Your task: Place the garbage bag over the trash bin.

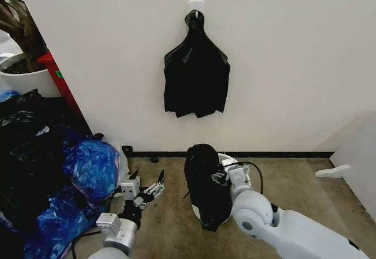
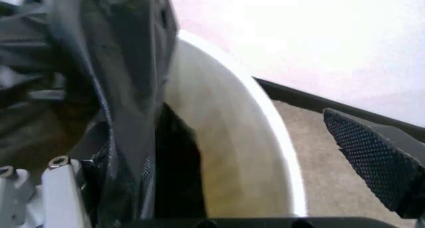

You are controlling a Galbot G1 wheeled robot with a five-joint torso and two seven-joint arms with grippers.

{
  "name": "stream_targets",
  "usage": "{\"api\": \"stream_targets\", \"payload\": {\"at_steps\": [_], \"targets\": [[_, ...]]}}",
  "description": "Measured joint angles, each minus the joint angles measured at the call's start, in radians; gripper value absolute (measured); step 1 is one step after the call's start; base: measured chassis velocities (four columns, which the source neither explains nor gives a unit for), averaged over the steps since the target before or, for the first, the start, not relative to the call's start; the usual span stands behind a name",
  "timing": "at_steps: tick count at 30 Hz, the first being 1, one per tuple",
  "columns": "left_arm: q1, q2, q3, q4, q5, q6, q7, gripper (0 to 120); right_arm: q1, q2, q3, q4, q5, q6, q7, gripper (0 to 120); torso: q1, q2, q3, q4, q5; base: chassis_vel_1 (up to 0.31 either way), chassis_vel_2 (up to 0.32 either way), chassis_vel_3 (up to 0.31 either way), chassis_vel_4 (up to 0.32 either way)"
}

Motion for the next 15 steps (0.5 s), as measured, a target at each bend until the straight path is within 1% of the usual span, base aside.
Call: {"api": "stream_targets", "payload": {"at_steps": [4,6,7,9,11,13,14,15], "targets": [[-0.027,0.027,0.039,0.008,-0.004,0.018,0.004,100,-0.018,-0.026,0.039,0.012,0.010,0.010,-0.001,93,0.000,0.000,0.000,0.0001,-0.0002,0.000,0.000,0.000,0.000],[-0.052,0.051,0.065,0.011,-0.030,0.044,0.014,100,-0.020,-0.036,0.054,0.017,0.017,0.015,-0.002,94,0.000,0.000,0.000,0.0002,0.0000,0.000,0.000,0.000,0.000],[-0.052,0.051,0.065,0.011,-0.030,0.044,0.014,100,-0.020,-0.036,0.054,0.017,0.017,0.015,-0.002,94,0.000,0.000,0.000,0.0002,0.0000,0.000,0.000,0.000,0.000],[-0.089,0.084,0.087,0.022,-0.063,0.077,0.017,100,-0.020,-0.042,0.062,0.021,0.029,0.017,-0.003,95,0.000,0.000,0.000,0.0001,-0.0004,0.000,0.000,0.000,0.000],[-0.132,0.133,0.101,0.038,-0.091,0.117,0.011,100,-0.020,-0.047,0.064,0.023,0.036,0.021,-0.004,96,0.000,0.000,0.000,0.0000,0.0001,0.000,0.000,0.000,0.000],[-0.164,0.171,0.110,0.049,-0.116,0.151,0.009,100,-0.020,-0.052,0.067,0.023,0.042,0.024,-0.005,97,0.000,0.000,0.000,0.0001,-0.0003,0.000,0.000,0.000,0.000],[-0.182,0.185,0.113,0.056,-0.126,0.167,0.008,100,-0.020,-0.053,0.070,0.023,0.044,0.025,-0.005,97,0.000,0.000,0.000,0.0001,-0.0001,0.000,0.000,0.000,0.000],[-0.182,0.185,0.113,0.056,-0.126,0.167,0.008,100,-0.020,-0.053,0.070,0.023,0.044,0.025,-0.005,97,0.000,0.000,0.000,0.0001,-0.0001,0.000,0.000,0.000,0.000]]}}
